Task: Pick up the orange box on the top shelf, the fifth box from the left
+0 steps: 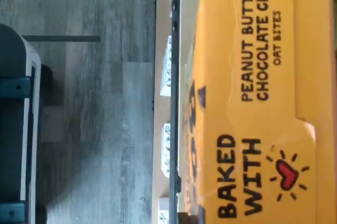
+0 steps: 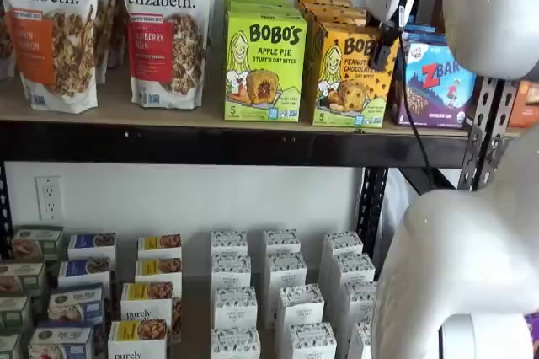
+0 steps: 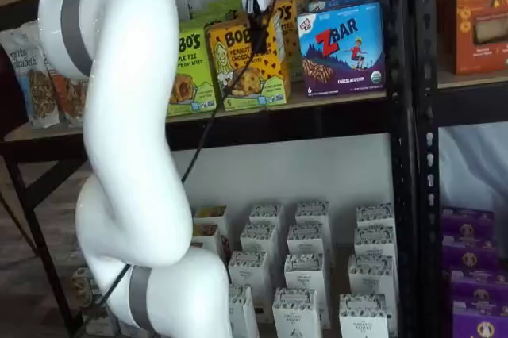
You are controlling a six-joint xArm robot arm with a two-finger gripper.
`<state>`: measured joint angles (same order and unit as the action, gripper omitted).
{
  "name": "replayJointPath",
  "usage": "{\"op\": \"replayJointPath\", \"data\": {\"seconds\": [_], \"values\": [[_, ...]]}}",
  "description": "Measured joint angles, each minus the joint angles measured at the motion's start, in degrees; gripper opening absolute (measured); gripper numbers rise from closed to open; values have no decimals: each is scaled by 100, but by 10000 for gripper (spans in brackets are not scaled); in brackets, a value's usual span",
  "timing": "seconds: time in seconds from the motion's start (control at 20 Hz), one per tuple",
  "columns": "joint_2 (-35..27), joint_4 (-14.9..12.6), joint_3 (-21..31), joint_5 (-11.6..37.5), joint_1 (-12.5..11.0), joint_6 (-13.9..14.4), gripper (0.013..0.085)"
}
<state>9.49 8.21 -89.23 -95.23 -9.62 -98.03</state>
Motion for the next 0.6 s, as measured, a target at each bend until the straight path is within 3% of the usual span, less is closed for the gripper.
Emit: {"op": "replayJointPath", "data": {"seconds": [0.1, 0.6], "values": [[-3, 26, -15, -15, -5, 2, 250], [295, -76, 22, -109, 98, 110, 250]]}}
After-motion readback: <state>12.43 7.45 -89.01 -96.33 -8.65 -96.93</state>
